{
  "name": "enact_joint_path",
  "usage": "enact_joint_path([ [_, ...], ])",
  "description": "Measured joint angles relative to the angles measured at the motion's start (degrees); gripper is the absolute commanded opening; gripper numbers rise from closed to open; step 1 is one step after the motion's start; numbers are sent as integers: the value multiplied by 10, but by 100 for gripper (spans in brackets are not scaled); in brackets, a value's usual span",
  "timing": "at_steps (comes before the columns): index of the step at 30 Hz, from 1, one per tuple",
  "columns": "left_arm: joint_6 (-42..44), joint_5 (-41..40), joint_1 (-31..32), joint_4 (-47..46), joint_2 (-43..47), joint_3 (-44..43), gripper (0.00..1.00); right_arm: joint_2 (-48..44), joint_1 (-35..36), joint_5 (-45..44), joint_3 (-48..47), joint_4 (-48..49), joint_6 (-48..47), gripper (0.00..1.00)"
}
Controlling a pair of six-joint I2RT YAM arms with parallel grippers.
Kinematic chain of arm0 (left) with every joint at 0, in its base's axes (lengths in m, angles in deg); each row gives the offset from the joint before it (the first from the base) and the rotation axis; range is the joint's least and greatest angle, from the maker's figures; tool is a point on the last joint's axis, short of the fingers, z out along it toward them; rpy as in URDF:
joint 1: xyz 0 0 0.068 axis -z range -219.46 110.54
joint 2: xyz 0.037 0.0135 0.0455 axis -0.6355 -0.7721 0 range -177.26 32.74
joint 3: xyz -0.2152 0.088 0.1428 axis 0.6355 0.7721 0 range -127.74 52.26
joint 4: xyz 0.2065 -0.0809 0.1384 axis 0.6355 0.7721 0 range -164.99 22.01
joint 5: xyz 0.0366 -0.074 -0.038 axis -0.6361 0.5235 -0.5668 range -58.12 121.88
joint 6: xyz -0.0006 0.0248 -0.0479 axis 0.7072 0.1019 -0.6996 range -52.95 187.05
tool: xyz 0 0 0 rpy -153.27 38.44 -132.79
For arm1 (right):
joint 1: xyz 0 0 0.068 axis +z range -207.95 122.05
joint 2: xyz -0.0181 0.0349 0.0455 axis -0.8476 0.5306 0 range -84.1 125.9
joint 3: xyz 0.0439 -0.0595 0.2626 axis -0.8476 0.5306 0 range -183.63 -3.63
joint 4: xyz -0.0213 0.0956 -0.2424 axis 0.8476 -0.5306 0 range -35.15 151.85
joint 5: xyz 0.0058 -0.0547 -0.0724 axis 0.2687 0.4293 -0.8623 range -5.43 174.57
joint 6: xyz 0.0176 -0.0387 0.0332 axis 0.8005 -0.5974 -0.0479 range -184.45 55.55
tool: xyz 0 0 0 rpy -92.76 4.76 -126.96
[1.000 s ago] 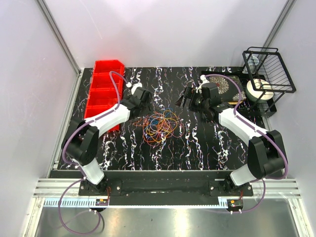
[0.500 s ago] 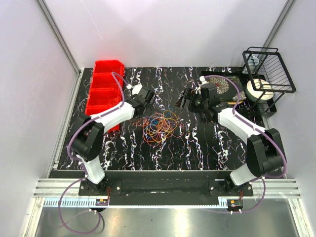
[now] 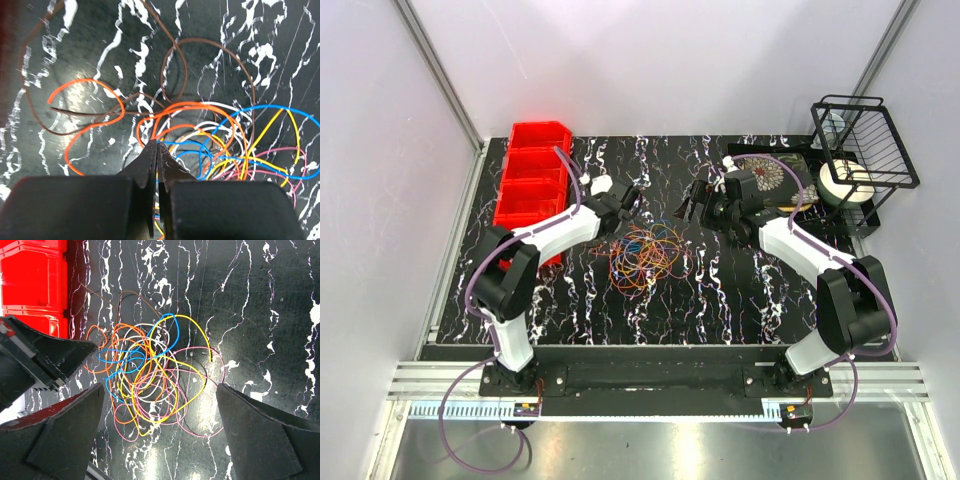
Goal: Untangle the cables
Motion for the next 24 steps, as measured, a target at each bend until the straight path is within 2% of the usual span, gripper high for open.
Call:
enact_joint_path([
  [5, 21, -26, 0, 31, 21, -30, 0, 0, 0, 0, 0, 0, 0, 100],
  [10, 77, -34, 0, 58, 110, -123, 0, 0, 0, 1, 0, 0, 1, 100],
  [11, 86, -36, 0, 57, 127, -144, 23, 0, 0, 2, 0, 0, 2, 100],
  [14, 109, -44, 0, 55, 171, -221, 67, 0, 0, 2, 0, 0, 4, 100],
  [18, 99, -48, 0, 41, 208, -215, 80, 0, 0, 2, 0, 0, 4, 100],
  [24, 49, -21, 0, 28, 162, -86, 80, 1, 0, 3, 0, 0, 7, 100],
])
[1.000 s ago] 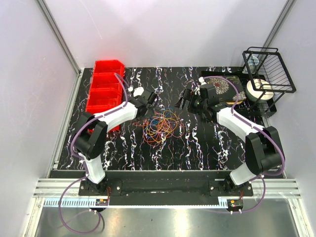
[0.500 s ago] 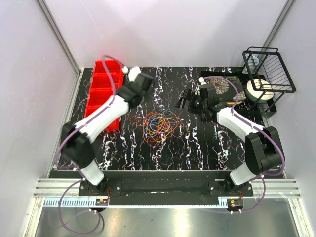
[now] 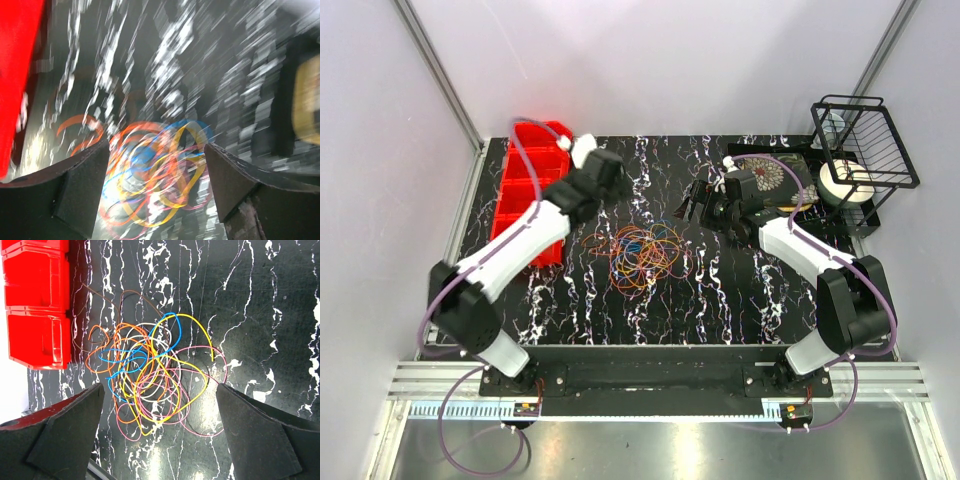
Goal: Untangle the cables
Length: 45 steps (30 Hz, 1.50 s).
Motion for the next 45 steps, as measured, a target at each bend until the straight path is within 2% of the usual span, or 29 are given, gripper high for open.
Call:
enact_joint_path([
  [5, -30, 22, 1, -3, -62, 68, 77, 1, 0, 8, 0, 0, 3, 100],
  [17, -76, 47, 1, -44, -135, 72, 72, 8, 0, 9, 0, 0, 3, 100],
  [23, -108, 46, 1, -48, -142, 97, 70, 22, 0, 9, 0, 0, 5, 100],
  [30, -129, 46, 1, -49, -154, 102, 61, 28, 0, 10, -3, 0, 6, 100],
  [33, -134, 46, 1, -50, -160, 102, 53, 32, 0, 12, -3, 0, 7, 100],
  [34, -135, 46, 1, -50, -162, 102, 46, 32, 0, 12, -3, 0, 7, 100],
  [37, -138, 45, 2, -52, -174, 101, 16, 33, 0, 12, -3, 0, 8, 100],
  [38, -139, 46, 2, -53, -180, 100, 0, 33, 0, 12, -3, 0, 7, 100],
  [45, -141, 42, 4, -52, -189, 98, 0, 33, 0, 12, -3, 0, 7, 100],
])
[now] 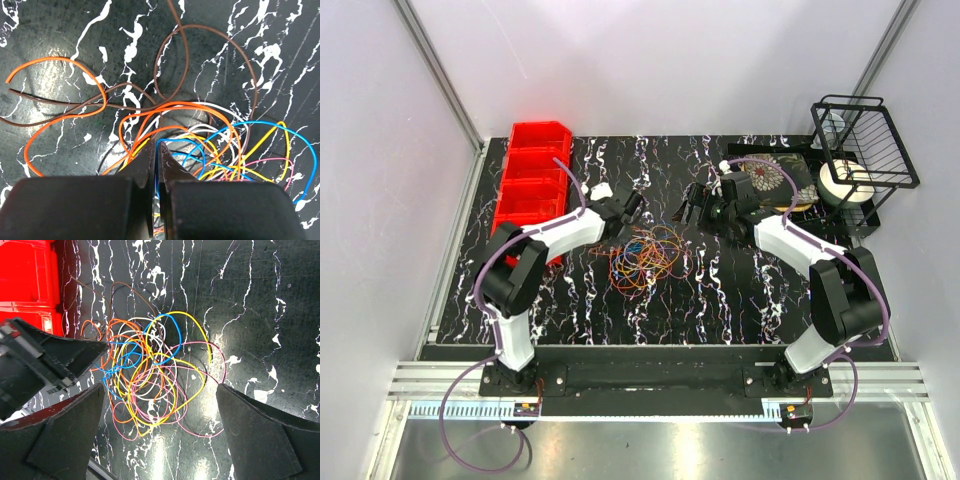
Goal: Untangle the cables
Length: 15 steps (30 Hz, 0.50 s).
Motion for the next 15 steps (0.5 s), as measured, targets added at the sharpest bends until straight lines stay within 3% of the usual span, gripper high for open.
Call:
enact_joint_path([
  [7, 41, -26, 1, 31, 57, -35, 0, 1, 0, 1, 0, 0, 2, 100],
  [15, 170, -55, 1, 70, 115, -276, 0, 9, 0, 2, 0, 0, 4, 100],
])
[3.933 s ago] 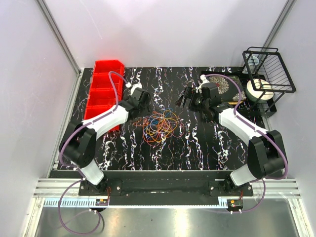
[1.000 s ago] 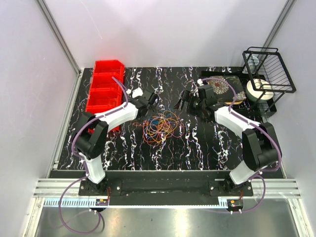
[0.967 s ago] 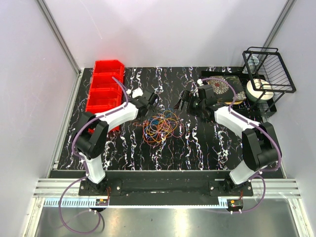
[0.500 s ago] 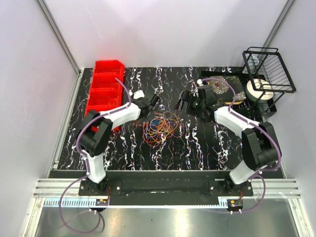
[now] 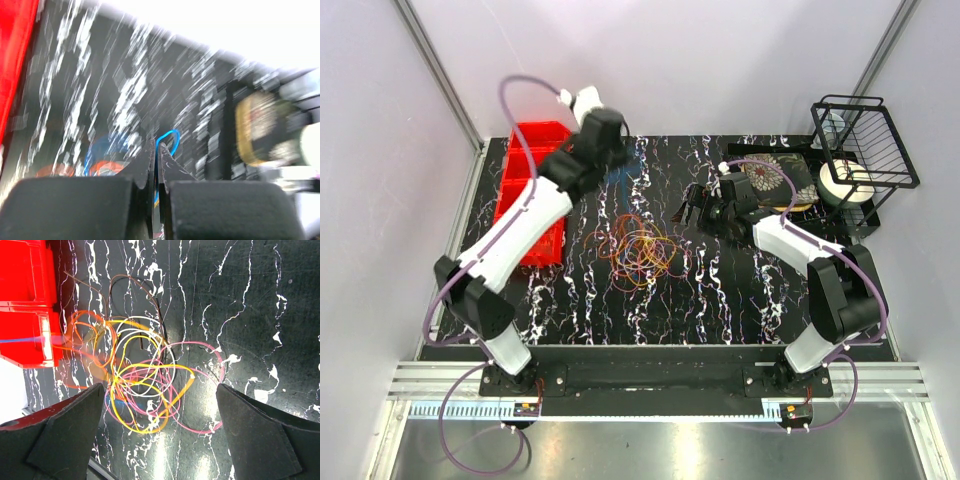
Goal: Untangle the cables
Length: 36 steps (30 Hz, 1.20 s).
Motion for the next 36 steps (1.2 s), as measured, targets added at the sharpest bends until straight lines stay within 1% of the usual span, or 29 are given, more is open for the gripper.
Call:
enact_joint_path([
  [4, 64, 0, 0, -1, 21, -113, 0, 1, 0, 4, 0, 0, 0, 100],
  [7, 91, -2, 1, -1, 54, -128, 0, 1, 0, 4, 0, 0, 1, 100],
  [9, 100, -4, 1, -5, 74, -114, 0, 1, 0, 4, 0, 0, 1, 100],
  [11, 104, -6, 0, -13, 93, -76, 0, 1, 0, 5, 0, 0, 2, 100],
  [13, 102, -5, 0, -23, 106, -16, 0, 1, 0, 5, 0, 0, 2, 100],
  [17, 89, 17, 0, -23, 88, 87, 0, 6, 0, 14, 0, 4, 4, 99],
  [18, 87, 23, 0, -19, 78, 99, 0, 8, 0, 19, 0, 7, 5, 98],
  [19, 85, 32, 0, -15, 66, 108, 0, 10, 0, 29, 0, 11, 7, 95],
  [22, 84, 49, 0, -11, 42, 112, 0, 21, 1, 65, 0, 38, 13, 92],
  [24, 84, 54, 0, -11, 42, 110, 0, 29, 2, 89, 0, 53, 15, 91],
  [29, 84, 63, 1, -22, 41, 85, 0, 58, 32, 123, -22, 61, 8, 85],
  [32, 83, 69, 1, -28, 42, 81, 0, 76, 57, 136, -43, 64, 3, 88],
  [35, 78, 75, 0, -27, 42, 81, 0, 90, 76, 149, -49, 78, -3, 85],
  [36, 76, 77, 0, -27, 42, 81, 0, 94, 80, 150, -50, 82, -3, 77],
])
